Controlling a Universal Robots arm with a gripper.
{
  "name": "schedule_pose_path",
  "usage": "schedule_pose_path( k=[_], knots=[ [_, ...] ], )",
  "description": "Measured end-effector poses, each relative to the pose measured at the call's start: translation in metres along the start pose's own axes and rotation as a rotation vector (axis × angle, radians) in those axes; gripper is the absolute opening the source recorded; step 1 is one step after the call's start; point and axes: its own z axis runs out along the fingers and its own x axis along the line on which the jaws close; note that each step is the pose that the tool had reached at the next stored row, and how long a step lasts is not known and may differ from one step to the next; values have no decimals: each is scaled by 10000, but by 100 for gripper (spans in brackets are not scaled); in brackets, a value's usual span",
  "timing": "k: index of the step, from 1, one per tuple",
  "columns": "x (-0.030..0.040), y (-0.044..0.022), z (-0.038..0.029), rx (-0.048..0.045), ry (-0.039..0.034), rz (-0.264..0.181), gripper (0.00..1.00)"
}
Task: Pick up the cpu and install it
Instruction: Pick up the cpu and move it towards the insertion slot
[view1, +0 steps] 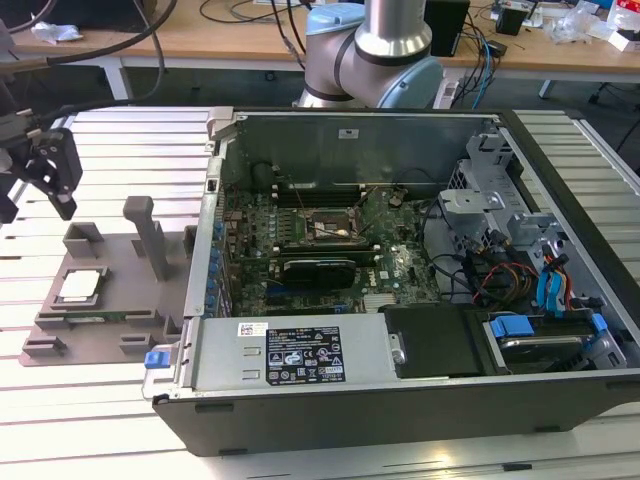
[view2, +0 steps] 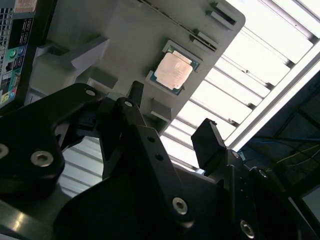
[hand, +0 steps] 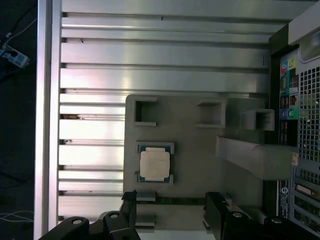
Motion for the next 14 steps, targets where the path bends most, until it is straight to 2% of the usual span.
schedule_pose_path(
  k=[14],
  knots=[
    [3, -1, 135, 0, 0, -1, 66]
  ],
)
